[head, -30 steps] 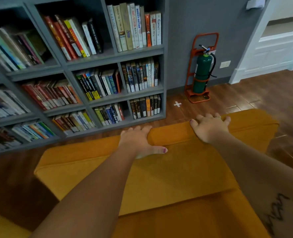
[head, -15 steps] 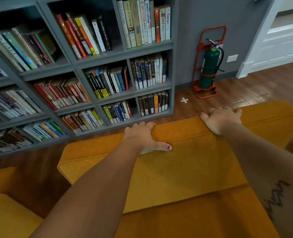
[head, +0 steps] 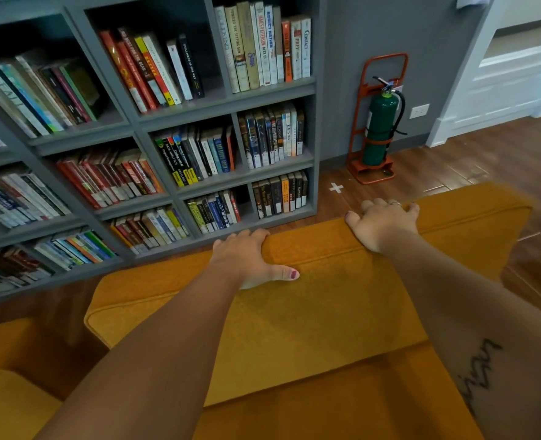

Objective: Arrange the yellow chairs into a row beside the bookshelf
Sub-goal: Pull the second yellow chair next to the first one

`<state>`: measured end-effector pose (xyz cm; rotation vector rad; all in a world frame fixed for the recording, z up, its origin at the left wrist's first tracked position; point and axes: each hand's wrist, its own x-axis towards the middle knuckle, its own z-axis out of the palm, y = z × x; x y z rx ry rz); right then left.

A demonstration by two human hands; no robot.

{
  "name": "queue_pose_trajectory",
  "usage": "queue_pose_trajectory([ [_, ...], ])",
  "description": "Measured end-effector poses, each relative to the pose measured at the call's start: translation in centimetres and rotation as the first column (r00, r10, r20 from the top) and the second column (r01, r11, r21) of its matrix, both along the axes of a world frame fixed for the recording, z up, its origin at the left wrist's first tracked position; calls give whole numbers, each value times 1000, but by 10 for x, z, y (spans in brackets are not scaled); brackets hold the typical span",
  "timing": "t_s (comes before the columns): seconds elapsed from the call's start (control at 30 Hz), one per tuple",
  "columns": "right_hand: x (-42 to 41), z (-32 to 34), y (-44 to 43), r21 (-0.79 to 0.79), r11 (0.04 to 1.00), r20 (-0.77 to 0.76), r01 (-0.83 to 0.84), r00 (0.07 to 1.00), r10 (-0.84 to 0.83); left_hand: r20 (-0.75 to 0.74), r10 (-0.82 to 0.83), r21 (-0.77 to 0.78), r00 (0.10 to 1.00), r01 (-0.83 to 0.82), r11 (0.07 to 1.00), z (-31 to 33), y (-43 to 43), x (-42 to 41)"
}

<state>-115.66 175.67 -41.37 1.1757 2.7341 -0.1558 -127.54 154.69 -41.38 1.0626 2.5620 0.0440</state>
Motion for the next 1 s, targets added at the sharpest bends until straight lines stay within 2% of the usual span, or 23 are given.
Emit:
queue_pose_trajectory([
  [0.27,-3,-4,-7,-15,998,-39,-57,998,57,-58,-6,-28,998,4,1000,2,4,4],
  [0.47,7,-2,18,-75,990,-57,-120,992,116,-12,55,-112,998,-56,992,7,14,2],
  [0.63,30,-2,71,-20,1000,-56,13,998,-14,30,90,-194,995,-83,978,11,28,5],
  [0.83,53,-7,128,9,996,-40,92,995,-91,61,-38,-147,997,47,988,11,65,18],
  [1.0,67,-10,157,20,972,-89,232,969,-230,45,-114,-98,992,118,988,8,112,40],
])
